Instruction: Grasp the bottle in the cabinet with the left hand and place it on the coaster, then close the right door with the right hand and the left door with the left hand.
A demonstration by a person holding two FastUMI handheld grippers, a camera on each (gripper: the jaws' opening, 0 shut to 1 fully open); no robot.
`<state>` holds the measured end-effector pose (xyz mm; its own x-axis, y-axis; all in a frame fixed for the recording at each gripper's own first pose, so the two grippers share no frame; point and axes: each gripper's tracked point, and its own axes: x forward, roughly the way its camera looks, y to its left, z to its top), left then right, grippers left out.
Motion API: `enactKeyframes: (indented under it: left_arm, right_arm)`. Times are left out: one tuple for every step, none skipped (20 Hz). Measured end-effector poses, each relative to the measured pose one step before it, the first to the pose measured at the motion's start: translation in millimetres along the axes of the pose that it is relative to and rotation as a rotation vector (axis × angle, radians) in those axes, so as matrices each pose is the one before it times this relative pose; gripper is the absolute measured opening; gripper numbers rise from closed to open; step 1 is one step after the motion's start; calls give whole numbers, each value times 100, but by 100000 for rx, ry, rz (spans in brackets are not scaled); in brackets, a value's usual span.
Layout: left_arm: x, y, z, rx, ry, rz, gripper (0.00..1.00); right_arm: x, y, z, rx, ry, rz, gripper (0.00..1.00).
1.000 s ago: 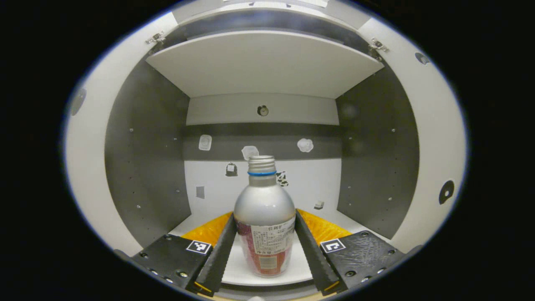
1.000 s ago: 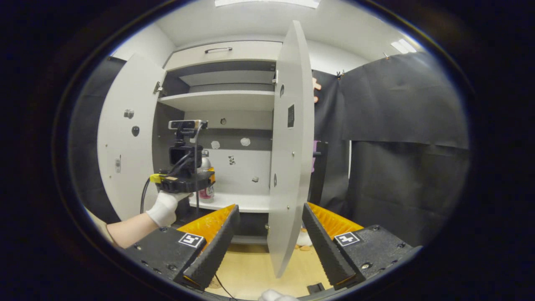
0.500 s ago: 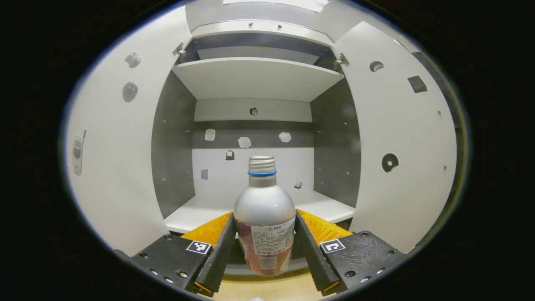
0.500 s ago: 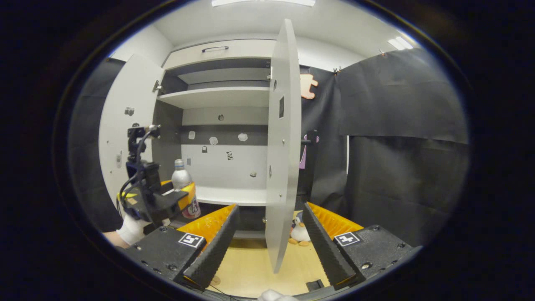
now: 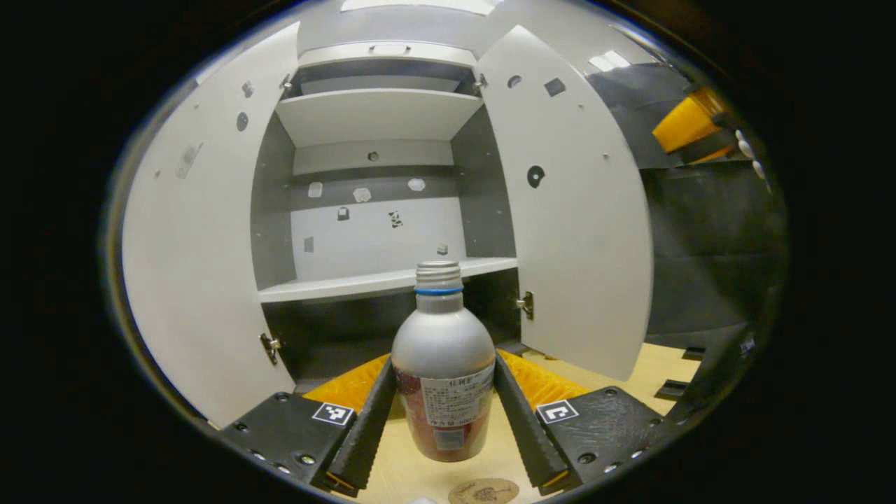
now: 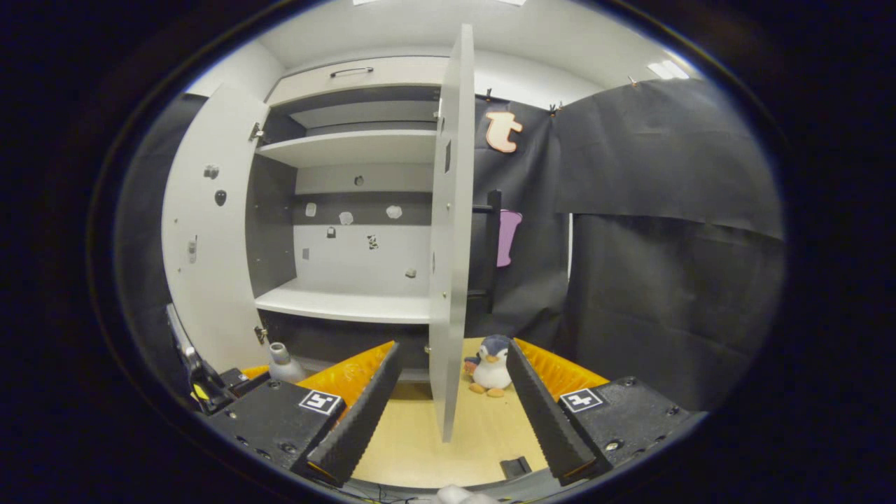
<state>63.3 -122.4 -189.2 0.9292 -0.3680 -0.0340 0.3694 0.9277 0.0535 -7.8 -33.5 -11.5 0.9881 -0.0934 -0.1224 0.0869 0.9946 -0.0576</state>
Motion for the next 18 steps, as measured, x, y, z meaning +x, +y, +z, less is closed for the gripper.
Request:
enactKeyframes:
  left_arm:
    - [-536, -752, -1260, -941, 298, -1116, 83]
    - [-399, -753, -922, -812, -330, -1239, 80]
    - [-442, -480, -738, -1117, -1228, -698, 83]
    - [-213, -408, -583, -1832, -1396, -252, 83]
    - [-518, -386, -669, -2145, -943, -599, 84]
    - [-285, -13, -874, -1550, 309, 782, 83]
    - [-247, 97, -1073, -881, 1370, 540, 84]
    - [-297, 219, -1034, -455, 1615, 696, 80]
    - [-171, 242, -861, -812, 753, 636, 80]
    - [-30, 234, -730, -665, 385, 746, 84]
    - [-60, 244, -744, -372, 839, 462, 84]
    - [-45, 218, -685, -857, 316, 654, 84]
    - [75, 32, -484, -500, 372, 21, 84]
    - [-72, 33, -579, 661, 564, 271, 80]
    - [-17, 44, -347, 921, 408, 458, 80]
    - [-90, 19, -394, 207, 689, 105, 80]
    - [-99, 70, -274, -131, 312, 807, 84]
    - [-11, 49, -356, -667, 733, 343, 80]
  right_arm:
    - [-142, 319, -264, -687, 913, 1325, 99]
    - [-83, 135, -400, -849, 1124, 459, 99]
    - [-44, 160, -209, -943, 1053, 694, 99]
    - [-139, 97, -456, -898, 1137, -90, 99]
    - [-94, 113, -202, -301, 857, 161, 97]
    - [5, 120, -240, -186, 870, 193, 97]
    - [41, 116, -165, -298, 883, 310, 99]
    - [85, 91, -174, -284, 563, 224, 99]
    - [22, -51, -113, -369, 517, -83, 99]
    - [71, -11, -246, -524, 700, 46, 97]
    - [36, 47, -165, -431, 768, -62, 99]
    - [60, 58, -157, -358, 788, 247, 99]
    - [55, 124, -108, -333, 559, 228, 99]
    - [59, 7, -185, -276, 685, 144, 99]
    - [17, 135, -27, -281, 385, 237, 99]
    - [-23, 46, -155, -631, 682, -174, 99]
    - [-49, 87, -66, -469, 348, 125, 96]
    - [0, 108, -48, -227, 337, 260, 97]
